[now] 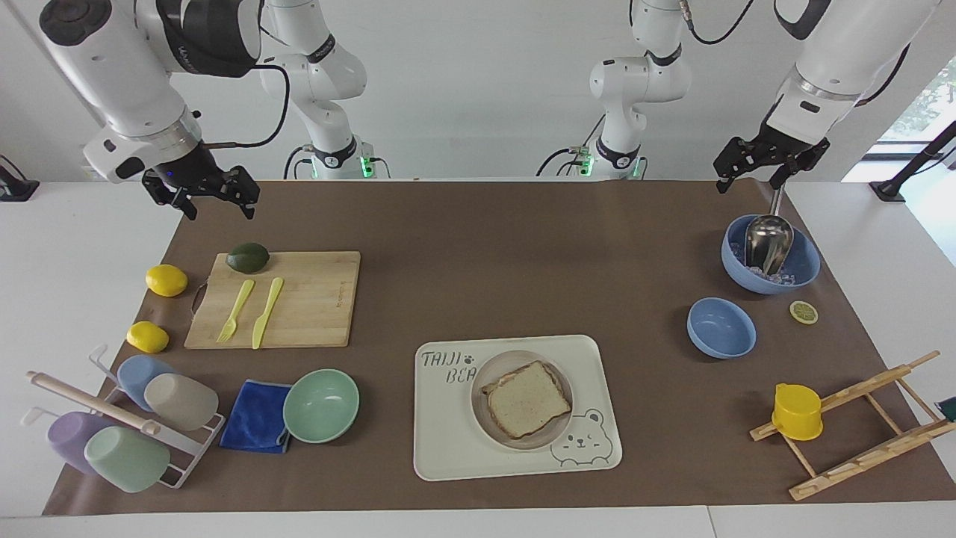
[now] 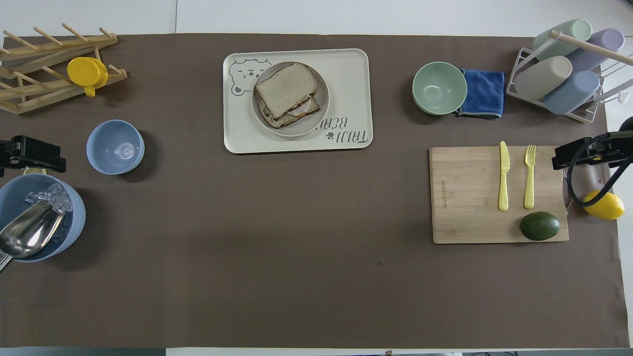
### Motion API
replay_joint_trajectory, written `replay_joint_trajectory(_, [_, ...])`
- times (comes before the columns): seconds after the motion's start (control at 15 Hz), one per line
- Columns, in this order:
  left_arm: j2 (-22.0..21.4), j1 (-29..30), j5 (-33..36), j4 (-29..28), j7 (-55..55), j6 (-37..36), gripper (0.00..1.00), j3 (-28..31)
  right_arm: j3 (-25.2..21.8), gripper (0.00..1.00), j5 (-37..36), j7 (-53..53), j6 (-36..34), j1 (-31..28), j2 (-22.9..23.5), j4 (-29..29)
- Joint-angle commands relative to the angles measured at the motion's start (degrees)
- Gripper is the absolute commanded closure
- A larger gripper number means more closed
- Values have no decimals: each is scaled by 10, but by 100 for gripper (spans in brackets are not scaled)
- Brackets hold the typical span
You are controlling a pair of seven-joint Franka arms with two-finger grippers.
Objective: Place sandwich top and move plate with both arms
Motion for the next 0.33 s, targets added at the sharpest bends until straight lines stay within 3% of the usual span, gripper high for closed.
replay_joint_trajectory(0.0, [-6,9,5,-33,4,38,0,-5,2,0,1,-11,7,-4,-11,-12])
replay_joint_trajectory(0.27, [-8,12,4,-40,6,52,0,-5,2,0,1,-10,7,-4,-11,-13])
